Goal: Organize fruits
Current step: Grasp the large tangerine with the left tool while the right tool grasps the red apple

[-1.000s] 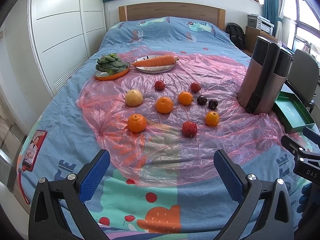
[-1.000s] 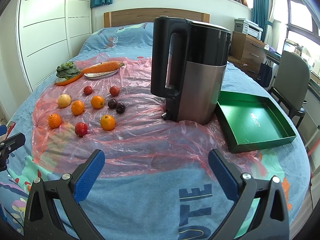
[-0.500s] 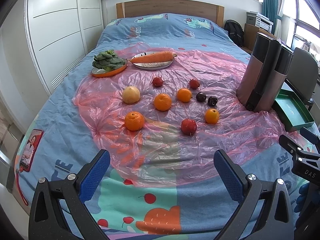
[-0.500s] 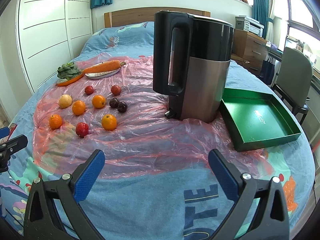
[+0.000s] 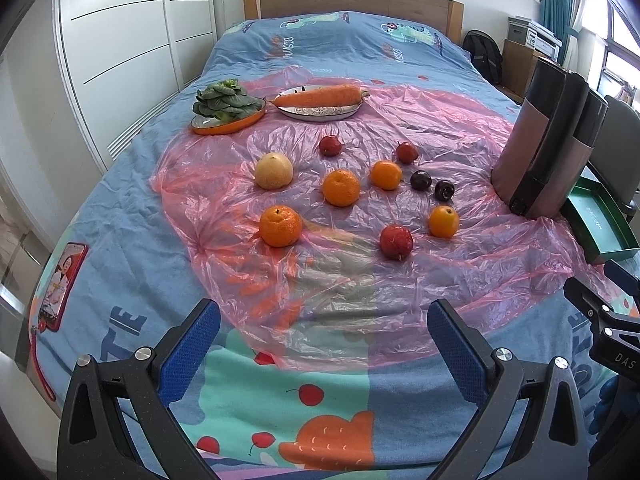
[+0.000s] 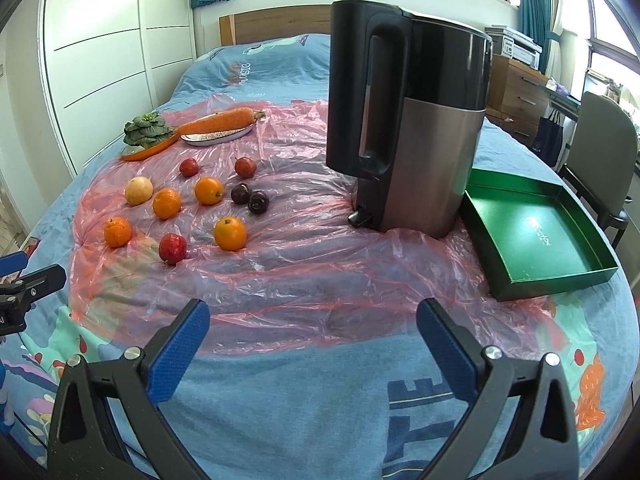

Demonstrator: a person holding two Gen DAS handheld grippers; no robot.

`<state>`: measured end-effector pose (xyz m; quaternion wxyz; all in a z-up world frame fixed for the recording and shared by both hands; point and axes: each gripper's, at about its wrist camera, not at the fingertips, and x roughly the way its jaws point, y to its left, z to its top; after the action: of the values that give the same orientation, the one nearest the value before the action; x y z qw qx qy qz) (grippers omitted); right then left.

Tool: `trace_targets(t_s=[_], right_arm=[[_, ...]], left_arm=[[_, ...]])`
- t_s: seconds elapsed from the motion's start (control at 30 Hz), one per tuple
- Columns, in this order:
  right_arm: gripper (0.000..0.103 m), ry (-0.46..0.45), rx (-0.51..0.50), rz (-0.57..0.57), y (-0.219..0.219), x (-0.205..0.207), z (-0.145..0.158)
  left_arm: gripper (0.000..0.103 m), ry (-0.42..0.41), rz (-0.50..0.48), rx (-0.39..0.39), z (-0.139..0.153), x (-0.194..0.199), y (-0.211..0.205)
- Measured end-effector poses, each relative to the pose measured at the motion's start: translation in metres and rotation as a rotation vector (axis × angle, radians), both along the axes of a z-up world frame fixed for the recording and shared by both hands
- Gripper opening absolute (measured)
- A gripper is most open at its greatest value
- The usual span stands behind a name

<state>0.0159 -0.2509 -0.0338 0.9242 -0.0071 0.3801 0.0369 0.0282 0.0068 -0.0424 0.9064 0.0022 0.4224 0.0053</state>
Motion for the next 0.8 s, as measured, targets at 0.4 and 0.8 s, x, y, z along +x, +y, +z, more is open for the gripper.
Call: trace_targets(t_s=[0.4,0.8], right_arm=[[0.103,0.055,0.050,0.126,0.032,0.033,-0.017],[0.103,0.110,0.193,0.301,0.092,0.078,-0.036]], left_arm=[[0.102,0.052,0.112,-0.067,-0.020,0.024,0.055],[0.080,0.083,0.054,-0.102,-0.045,0.071,0.060]])
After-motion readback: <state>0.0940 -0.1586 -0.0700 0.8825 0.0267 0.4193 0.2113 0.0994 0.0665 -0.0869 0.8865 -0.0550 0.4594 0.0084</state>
